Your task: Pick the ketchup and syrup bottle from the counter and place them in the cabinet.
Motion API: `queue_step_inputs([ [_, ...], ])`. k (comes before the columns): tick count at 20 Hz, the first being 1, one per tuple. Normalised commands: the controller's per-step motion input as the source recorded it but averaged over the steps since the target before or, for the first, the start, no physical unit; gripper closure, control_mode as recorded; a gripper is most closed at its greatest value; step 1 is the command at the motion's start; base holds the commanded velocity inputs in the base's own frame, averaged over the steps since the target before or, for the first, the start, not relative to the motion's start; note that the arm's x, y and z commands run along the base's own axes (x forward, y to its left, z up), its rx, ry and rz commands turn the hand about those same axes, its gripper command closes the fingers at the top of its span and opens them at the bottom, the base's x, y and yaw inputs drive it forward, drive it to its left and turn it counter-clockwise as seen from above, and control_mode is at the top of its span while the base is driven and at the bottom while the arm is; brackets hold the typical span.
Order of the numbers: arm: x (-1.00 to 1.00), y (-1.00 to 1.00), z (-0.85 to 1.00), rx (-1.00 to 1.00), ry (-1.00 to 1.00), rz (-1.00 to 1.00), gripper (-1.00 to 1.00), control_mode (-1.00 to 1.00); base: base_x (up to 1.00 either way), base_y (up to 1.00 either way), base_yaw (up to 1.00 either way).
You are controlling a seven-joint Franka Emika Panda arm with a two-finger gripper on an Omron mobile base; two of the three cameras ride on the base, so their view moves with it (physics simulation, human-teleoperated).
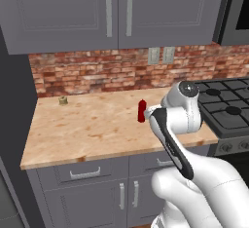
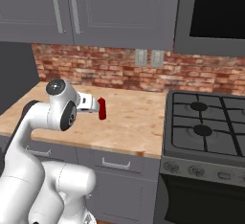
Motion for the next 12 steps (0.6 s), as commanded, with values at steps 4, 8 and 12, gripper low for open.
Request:
queue_step_inputs([
  [4, 0.07, 0.0, -0.05, 0.0, 0.0, 0.0, -1.0, -1.0, 0.0, 0.0, 0.0],
  [8, 0.1, 0.0, -0.06, 0.0, 0.0, 0.0, -1.0, -1.0, 0.0, 0.0, 0.0],
  [12, 0.19, 0.0, -0.08, 0.0, 0.0, 0.0, -1.0, -1.0, 0.0, 0.0, 0.0],
])
